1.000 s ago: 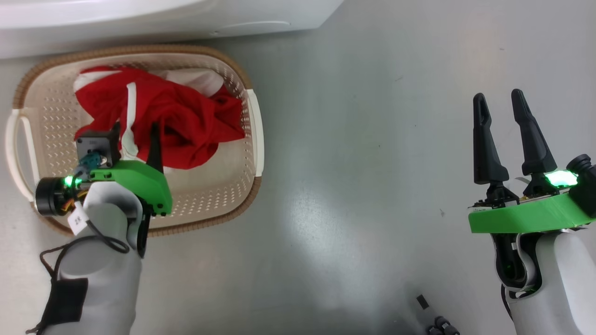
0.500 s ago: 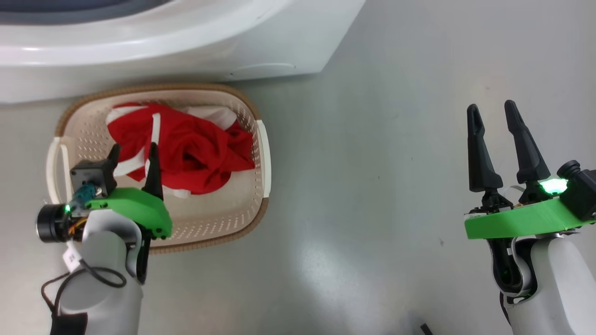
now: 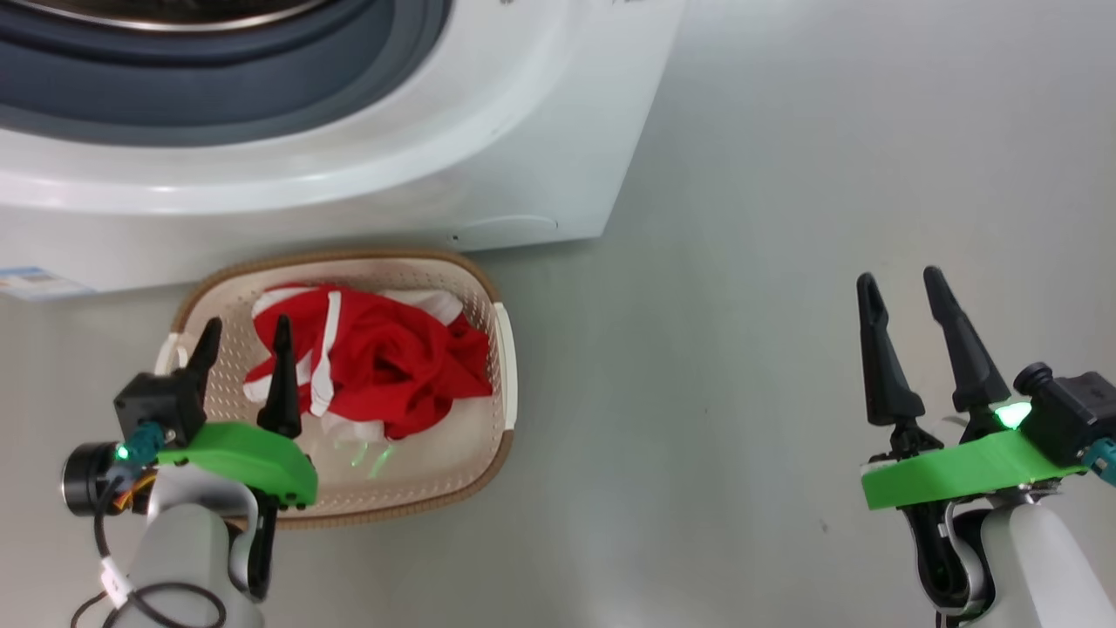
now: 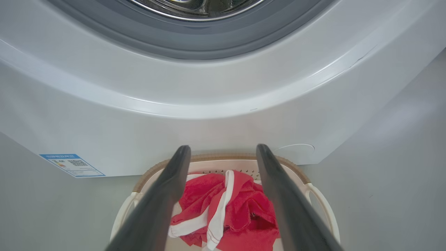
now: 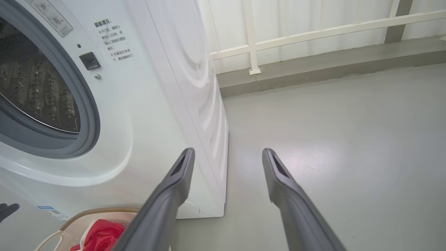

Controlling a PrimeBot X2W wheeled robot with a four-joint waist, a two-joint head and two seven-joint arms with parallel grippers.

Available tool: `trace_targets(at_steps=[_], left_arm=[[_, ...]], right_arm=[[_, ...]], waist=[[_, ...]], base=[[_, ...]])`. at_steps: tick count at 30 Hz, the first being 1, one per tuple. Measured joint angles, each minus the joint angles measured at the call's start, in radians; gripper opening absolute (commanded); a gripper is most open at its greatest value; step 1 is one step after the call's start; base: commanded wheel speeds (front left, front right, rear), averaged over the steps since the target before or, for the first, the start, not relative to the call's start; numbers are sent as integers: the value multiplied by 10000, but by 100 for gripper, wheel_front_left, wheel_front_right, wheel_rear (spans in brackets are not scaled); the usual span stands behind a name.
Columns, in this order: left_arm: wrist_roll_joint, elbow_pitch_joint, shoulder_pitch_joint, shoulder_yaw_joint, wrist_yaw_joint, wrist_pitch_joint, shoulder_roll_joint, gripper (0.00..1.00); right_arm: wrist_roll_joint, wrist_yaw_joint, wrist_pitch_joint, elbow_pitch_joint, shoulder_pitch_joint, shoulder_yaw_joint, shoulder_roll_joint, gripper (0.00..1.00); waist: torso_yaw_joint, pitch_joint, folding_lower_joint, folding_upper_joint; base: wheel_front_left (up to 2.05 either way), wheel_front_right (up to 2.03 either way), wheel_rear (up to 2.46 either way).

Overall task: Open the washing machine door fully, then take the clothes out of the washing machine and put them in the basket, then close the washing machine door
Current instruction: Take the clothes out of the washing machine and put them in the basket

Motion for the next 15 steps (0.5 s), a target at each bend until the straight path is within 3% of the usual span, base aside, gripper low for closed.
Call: trace_targets(at_steps=[15], left_arm=[[17,-2234,1675,150,-167,0,-48,100]], right_arm=[[-48,0,0,244,823,13,4,100]], waist=[[102,-1606,0,0]], base=[[0,0,0]])
